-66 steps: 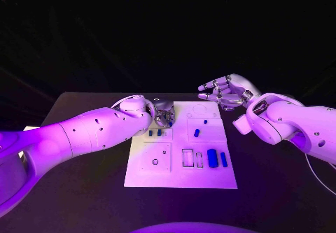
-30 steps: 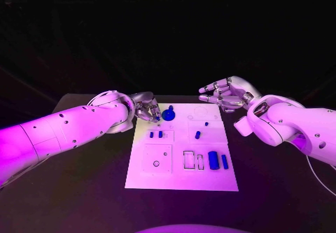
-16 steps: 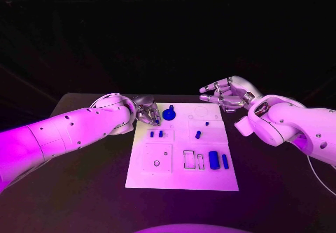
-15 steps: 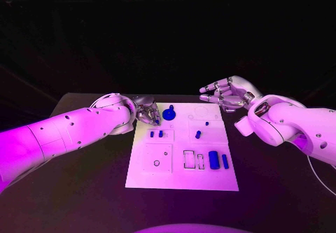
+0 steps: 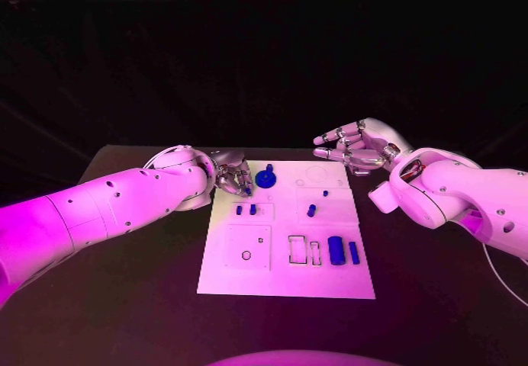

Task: Assemble the parts on the task board

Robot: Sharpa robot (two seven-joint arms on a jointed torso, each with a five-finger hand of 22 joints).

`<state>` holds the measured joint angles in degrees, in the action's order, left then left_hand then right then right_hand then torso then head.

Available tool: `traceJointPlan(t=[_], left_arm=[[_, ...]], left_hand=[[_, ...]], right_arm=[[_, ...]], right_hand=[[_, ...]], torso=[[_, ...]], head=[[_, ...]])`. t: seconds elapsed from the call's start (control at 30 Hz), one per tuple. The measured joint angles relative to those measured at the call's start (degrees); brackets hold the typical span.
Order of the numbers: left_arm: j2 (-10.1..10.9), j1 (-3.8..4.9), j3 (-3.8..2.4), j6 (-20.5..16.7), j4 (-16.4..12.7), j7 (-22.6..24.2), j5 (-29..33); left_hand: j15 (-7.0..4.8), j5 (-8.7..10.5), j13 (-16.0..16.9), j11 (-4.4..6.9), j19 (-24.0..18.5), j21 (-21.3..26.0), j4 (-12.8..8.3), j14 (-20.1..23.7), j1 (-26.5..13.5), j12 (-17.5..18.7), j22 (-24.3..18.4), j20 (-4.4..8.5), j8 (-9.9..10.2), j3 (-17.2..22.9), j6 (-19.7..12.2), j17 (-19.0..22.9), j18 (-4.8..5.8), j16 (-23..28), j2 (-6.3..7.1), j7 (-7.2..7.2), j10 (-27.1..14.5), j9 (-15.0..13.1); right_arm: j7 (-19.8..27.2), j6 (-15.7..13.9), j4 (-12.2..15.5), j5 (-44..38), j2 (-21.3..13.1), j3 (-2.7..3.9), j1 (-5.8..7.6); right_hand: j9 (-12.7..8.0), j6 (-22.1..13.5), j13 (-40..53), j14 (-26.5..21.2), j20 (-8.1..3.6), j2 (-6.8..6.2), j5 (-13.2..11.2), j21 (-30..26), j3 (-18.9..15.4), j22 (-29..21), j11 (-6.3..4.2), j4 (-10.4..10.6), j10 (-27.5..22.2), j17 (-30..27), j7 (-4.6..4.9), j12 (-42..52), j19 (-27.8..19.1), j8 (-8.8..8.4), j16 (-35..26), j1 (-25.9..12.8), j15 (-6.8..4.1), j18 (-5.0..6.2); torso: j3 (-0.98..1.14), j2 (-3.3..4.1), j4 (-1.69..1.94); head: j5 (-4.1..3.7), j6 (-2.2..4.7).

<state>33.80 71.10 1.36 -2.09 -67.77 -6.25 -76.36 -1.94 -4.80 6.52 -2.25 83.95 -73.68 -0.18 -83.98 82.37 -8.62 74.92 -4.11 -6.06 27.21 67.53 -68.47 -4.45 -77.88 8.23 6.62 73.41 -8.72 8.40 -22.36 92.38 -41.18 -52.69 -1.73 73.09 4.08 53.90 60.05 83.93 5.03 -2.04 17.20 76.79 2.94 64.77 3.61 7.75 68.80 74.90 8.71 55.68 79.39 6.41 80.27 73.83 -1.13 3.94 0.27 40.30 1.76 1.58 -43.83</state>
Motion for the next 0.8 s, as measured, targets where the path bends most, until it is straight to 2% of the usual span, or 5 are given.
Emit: traceJointPlan(t=[0.4, 0.8], left_arm=[[-0.7, 0.00, 0.30, 1.0, 0.4, -0.1, -0.7], [-0.8, 0.00, 0.32, 1.3, 0.3, -0.1, -1.2]], left_hand=[[0.00, 0.00, 0.1, 0.00, 0.0, 0.0, -0.2, 0.0, 0.0, 0.0, 0.0, 0.00, 0.1, 0.1, -0.1, 0.0, 0.00, 0.0, 0.00, -0.09, 0.0, 0.0], [0.00, 0.00, 0.1, 0.00, 0.0, 0.0, -0.2, 0.0, 0.0, 0.0, 0.0, 0.00, 0.3, 0.1, -0.1, 0.0, 0.00, 0.0, 0.00, -0.09, 0.0, 0.1]], right_arm=[[0.0, 0.0, 0.0, 0.0, 0.0, 0.00, 0.00], [0.0, 0.0, 0.0, 0.0, 0.0, -0.01, 0.00]], right_hand=[[0.0, 0.0, 0.0, 0.0, 0.00, 0.00, 0.0, 0.0, -0.1, 0.0, 0.00, -0.1, 0.0, 0.0, 0.00, 0.0, 0.0, 0.00, 0.0, 0.0, 0.00, 0.00], [0.0, 0.0, 0.0, 0.0, 0.00, 0.00, 0.0, 0.0, -0.2, 0.0, 0.00, -0.2, 0.0, 0.0, 0.00, 0.0, 0.0, 0.00, 0.0, 0.0, 0.00, 0.00]], torso=[[-0.03, 0.01, -0.03], [-0.05, 0.00, 0.04]], head=[[-0.11, -0.15], [-0.12, -0.24]])
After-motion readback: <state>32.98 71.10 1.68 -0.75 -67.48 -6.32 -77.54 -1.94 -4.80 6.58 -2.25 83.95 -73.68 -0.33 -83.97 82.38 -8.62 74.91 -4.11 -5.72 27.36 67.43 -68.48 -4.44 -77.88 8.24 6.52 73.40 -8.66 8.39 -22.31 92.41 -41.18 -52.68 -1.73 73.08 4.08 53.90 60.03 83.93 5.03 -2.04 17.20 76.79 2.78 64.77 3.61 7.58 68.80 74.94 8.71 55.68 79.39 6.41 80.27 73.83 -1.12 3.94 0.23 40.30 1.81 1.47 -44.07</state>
